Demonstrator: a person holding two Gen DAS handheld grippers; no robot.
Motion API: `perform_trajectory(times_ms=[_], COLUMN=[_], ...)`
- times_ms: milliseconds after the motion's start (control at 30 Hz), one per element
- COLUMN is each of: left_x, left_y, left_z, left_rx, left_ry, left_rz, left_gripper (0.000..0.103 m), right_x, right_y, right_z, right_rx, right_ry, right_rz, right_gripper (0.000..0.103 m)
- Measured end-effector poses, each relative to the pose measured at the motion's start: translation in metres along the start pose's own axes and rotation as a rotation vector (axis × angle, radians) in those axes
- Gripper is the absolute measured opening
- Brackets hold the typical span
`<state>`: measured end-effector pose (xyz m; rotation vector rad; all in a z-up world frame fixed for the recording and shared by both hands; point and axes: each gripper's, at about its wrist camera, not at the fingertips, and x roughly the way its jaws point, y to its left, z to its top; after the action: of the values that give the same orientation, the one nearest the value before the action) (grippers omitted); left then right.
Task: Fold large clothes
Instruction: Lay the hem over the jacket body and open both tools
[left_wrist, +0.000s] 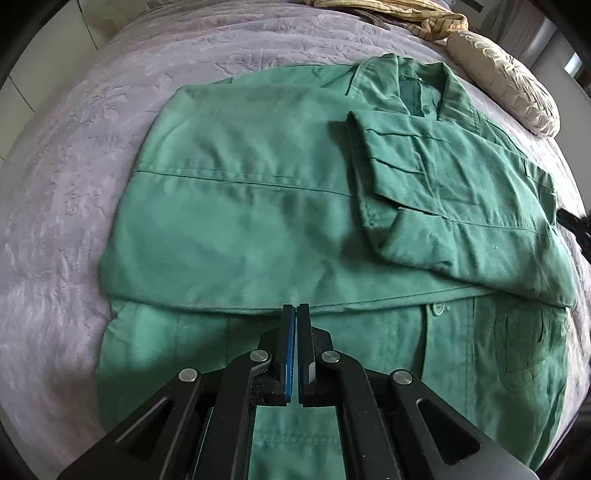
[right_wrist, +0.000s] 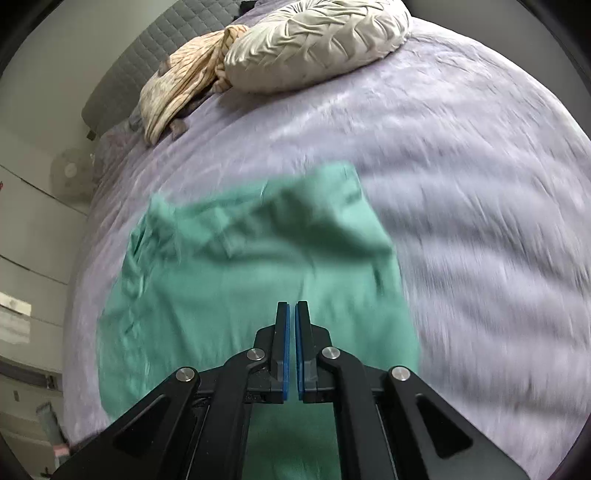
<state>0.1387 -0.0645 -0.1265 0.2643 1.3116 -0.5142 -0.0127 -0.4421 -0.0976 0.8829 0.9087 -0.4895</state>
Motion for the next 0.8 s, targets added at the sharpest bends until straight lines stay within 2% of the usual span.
perform_trajectory(times_ms=[67,167,233,367,400,433,467,500,533,667,700,733,767,800], left_x=[0.002,0.0,0.002,0.003,0.004,0.003,0.003,0.005,0.003,-0.001,-0.002,-0.004,-0.006,-0.009], left_y=[0.005,-0.018,-0.017,-0.011,-0.014,-0.014,-0.012,-0.008,-0.008,-0.003,-0.004,-0.002,-0.001,0.0], left_z=[0.003,0.004,0.005,0.004,0.003,0.001,0.006,0.006,0.006,0.01,0.01,0.01,0.01,0.008], left_rx=[0.003,0.015,0.013,0.017,0.018,0.018,0.017,0.016,0.016,0.014,0.017,0.018,0.012,0.008], left_ry=[-0.003,-0.002,0.001,-0.002,-0.005,-0.008,-0.012,-0.019,-0.027,-0.03,-0.024,-0.019,-0.014,-0.045], left_rz=[0.002,0.016,0.017,0.02,0.024,0.021,0.017,0.013,0.012,0.015,0.02,0.025,0.042,0.051], left_gripper=[0.001,0.001,0.001,0.001,0.001,0.001,0.001,0.001,0.001,0.001,0.016,0.045,0.1,0.102], right_x=[0.012,0.027,0.03,0.017,0.014,0.01,0.005,0.0,-0.007,-0.022,-0.025,-0.028,-0.03,-0.032], right_y=[-0.006,-0.016,-0.023,-0.024,-0.022,-0.019,-0.015,-0.012,-0.007,0.011,0.015,0.015,0.016,0.018], right_z=[0.014,0.032,0.038,0.031,0.025,0.019,0.01,0.003,-0.006,-0.043,-0.054,-0.064,-0.072,-0.081], right_rx=[0.03,0.061,0.078,0.1,0.089,0.073,0.054,0.041,0.018,-0.065,-0.078,-0.082,-0.083,-0.084], right_ry=[-0.002,-0.001,-0.016,-0.014,0.0,0.018,0.033,0.033,0.032,0.089,0.109,0.119,0.129,0.139], right_rz=[-0.008,-0.043,-0.075,-0.037,-0.021,-0.005,0.014,0.031,0.045,0.077,0.082,0.086,0.09,0.095], right_gripper=[0.003,0.003,0.003,0.006,0.011,0.035,0.072,0.083,0.087,0.087,0.087,0.089,0.091,0.092])
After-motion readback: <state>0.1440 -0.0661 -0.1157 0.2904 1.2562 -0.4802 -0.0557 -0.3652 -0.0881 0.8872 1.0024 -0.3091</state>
